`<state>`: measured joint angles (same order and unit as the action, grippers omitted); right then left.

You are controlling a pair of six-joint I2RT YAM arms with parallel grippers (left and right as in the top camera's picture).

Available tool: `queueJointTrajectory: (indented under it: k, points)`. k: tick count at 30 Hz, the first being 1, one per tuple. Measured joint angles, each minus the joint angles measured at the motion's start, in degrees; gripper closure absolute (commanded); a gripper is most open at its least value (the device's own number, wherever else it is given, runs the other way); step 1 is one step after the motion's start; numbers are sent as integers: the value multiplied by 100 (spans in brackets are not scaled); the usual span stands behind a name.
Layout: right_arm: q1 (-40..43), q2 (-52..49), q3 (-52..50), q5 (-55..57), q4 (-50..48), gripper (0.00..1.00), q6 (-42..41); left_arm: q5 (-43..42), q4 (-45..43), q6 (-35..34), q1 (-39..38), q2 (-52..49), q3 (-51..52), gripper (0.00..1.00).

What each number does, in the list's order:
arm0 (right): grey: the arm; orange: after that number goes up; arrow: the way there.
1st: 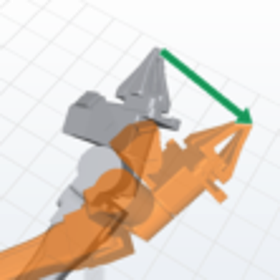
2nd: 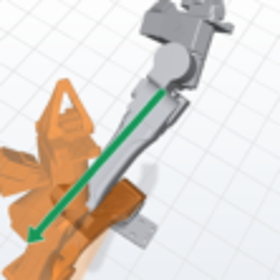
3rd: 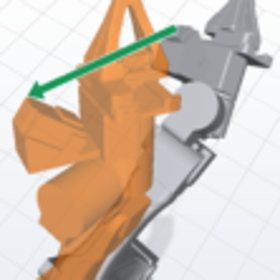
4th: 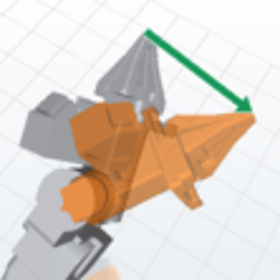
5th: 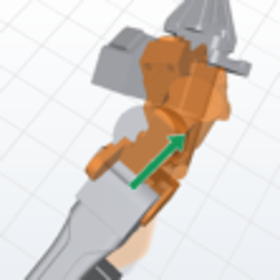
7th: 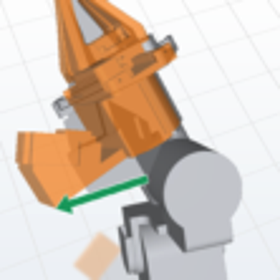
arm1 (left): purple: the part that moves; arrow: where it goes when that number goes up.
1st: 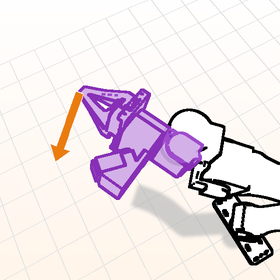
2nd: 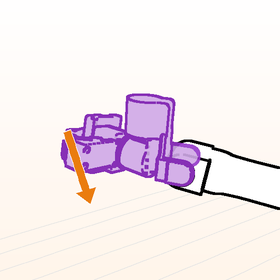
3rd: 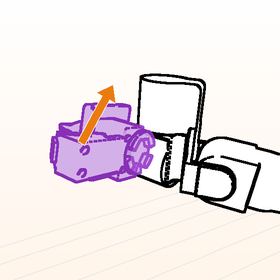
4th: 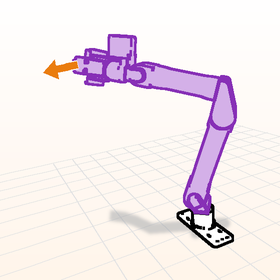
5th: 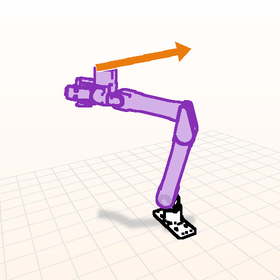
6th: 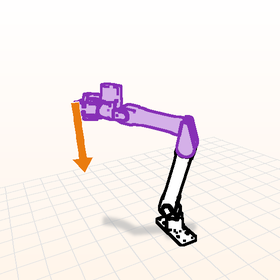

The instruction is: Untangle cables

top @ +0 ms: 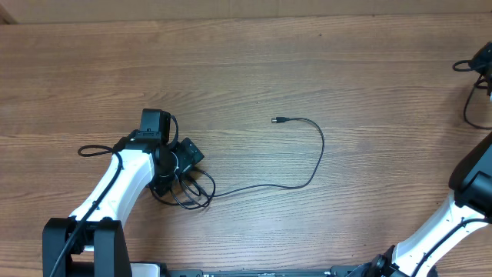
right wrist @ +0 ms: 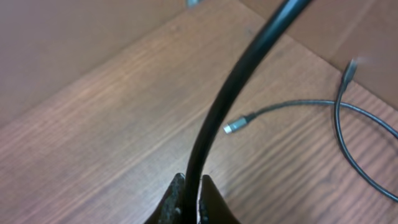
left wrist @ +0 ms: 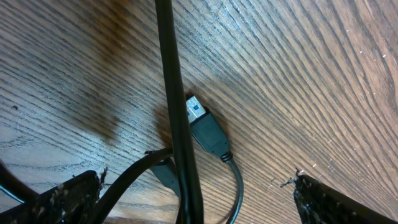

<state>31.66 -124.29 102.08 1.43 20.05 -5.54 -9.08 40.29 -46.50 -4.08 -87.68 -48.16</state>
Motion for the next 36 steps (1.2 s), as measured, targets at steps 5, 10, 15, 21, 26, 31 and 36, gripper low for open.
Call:
queueJointTrajectory:
  k: [5, 10, 15, 21, 26, 31, 36]
  points:
    - [2, 63, 4, -98, -271, 79, -59, 0, 0, 0, 0, 0, 0, 0]
    - [2, 63, 13, -127, 393, 0, -422, 0, 0, 0, 0, 0, 0, 0]
    - [-15, 66, 13, -151, 1296, 0, -741, 0, 0, 0, 0, 0, 0, 0]
    - [-103, 68, 13, -197, 1906, 0, -1001, 0, 0, 0, 0, 0, 0, 0]
    - [-177, 203, 13, -636, 2306, 0, -1235, 0, 0, 0, 0, 0, 0, 0]
    - [-181, 619, 13, -1038, 2365, 0, -1392, 0, 0, 0, 0, 0, 0, 0]
    - [-192, 1541, 13, -1217, 2162, 0, -1440, 0, 0, 0, 0, 0, 0, 0]
